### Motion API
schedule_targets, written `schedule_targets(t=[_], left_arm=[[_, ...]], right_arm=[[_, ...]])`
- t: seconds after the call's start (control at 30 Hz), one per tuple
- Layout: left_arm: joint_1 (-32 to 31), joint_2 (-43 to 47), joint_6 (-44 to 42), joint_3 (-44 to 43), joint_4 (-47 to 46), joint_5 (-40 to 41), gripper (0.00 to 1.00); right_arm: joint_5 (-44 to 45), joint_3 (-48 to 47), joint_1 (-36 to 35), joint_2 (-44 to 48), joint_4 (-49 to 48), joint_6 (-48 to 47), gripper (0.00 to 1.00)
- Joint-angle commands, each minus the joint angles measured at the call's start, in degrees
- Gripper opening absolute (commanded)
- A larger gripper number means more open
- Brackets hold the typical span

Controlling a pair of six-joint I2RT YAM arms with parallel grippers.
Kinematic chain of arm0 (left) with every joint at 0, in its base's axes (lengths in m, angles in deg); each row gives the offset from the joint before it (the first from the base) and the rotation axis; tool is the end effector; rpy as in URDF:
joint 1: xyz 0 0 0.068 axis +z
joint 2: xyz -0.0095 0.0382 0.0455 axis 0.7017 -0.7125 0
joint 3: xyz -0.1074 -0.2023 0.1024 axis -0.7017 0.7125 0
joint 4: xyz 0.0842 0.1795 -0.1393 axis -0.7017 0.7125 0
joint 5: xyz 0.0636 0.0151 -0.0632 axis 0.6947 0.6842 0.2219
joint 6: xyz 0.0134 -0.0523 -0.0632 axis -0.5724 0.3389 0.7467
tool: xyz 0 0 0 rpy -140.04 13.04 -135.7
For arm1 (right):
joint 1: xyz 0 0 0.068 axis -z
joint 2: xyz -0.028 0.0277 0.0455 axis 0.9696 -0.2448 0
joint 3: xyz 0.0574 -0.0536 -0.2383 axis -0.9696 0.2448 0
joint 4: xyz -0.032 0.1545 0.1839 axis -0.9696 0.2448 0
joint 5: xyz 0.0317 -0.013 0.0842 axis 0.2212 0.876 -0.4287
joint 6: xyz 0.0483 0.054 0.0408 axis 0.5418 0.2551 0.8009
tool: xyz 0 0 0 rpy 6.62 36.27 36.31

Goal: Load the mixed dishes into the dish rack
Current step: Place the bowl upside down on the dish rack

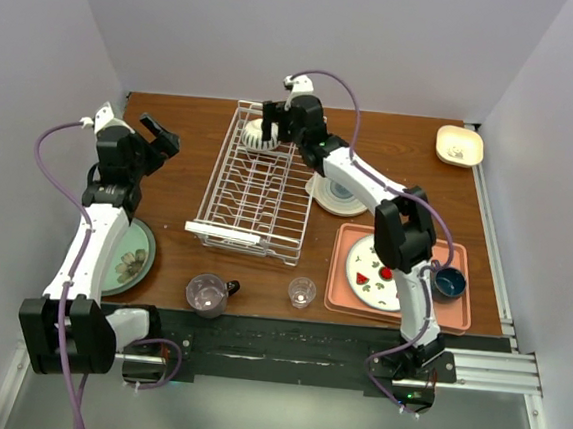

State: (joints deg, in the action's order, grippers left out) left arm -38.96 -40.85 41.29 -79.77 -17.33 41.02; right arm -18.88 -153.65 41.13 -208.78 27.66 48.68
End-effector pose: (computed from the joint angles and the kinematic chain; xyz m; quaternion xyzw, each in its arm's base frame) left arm 0.2893 0.0297 0.2899 -0.3301 0.7547 -0.1653 0.5423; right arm 0.4489 0.2976 0.2473 -0.1062 0.8018 0.1819 0.5593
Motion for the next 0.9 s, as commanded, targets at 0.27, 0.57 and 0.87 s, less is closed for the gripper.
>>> schedule_targets(t=[0.27,0.57,0.87], left_arm=[[0.46,4.42,-0.43,0.93,-3.09,-4.59,1.00],[0.46,5.66,-0.52,3.22,-7.15,-13.38,1.00],[0.37,5.57,-0.34,3.40,-10.49,-16.46,1.00]], right_arm=[[11.35,15.36,0.07,23.46,12.33,3.71,0.99],[6.46,39.62,0.07,45.88,17.53,12.15,0.93],[-8.51,55.01,-0.54,55.73,15.85,13.67,0.83]])
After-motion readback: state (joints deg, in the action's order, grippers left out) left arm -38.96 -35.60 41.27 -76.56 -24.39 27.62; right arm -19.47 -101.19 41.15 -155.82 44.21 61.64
